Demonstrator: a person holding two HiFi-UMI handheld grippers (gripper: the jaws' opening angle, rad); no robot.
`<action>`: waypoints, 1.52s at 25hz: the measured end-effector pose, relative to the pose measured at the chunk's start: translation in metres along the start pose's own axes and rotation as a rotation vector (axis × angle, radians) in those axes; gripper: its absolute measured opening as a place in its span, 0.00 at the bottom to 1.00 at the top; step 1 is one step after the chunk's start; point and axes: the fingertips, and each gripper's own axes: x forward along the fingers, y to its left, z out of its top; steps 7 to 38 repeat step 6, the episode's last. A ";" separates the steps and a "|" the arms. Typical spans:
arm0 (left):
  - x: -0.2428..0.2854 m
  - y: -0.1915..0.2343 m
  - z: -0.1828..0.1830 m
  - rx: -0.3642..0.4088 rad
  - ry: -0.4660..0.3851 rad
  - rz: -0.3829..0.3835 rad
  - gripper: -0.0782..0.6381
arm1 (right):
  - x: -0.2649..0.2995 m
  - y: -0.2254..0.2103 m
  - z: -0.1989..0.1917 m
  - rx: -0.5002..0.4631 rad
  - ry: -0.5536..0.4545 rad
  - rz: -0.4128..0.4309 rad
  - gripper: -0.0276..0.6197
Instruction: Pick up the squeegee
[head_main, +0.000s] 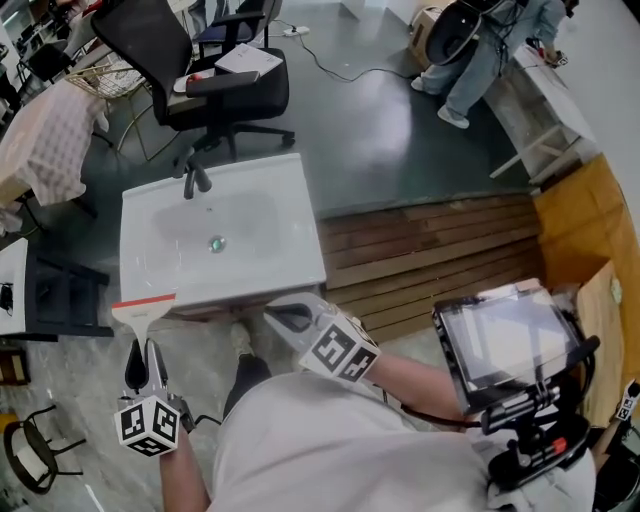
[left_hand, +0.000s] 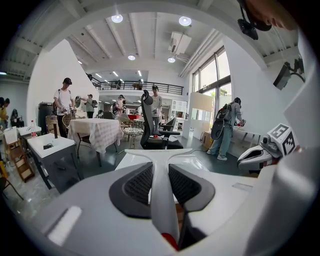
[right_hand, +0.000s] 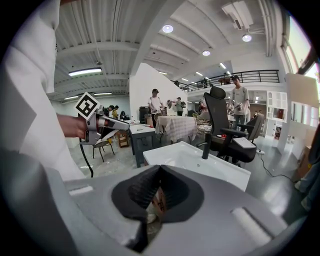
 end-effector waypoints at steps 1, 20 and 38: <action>0.001 0.002 0.000 -0.001 0.000 0.001 0.26 | 0.001 -0.001 0.001 -0.005 0.002 -0.001 0.05; 0.005 0.012 -0.002 -0.002 0.007 0.005 0.26 | 0.012 0.002 0.003 0.000 -0.002 0.009 0.05; 0.005 0.012 -0.002 -0.002 0.007 0.005 0.26 | 0.012 0.002 0.003 0.000 -0.002 0.009 0.05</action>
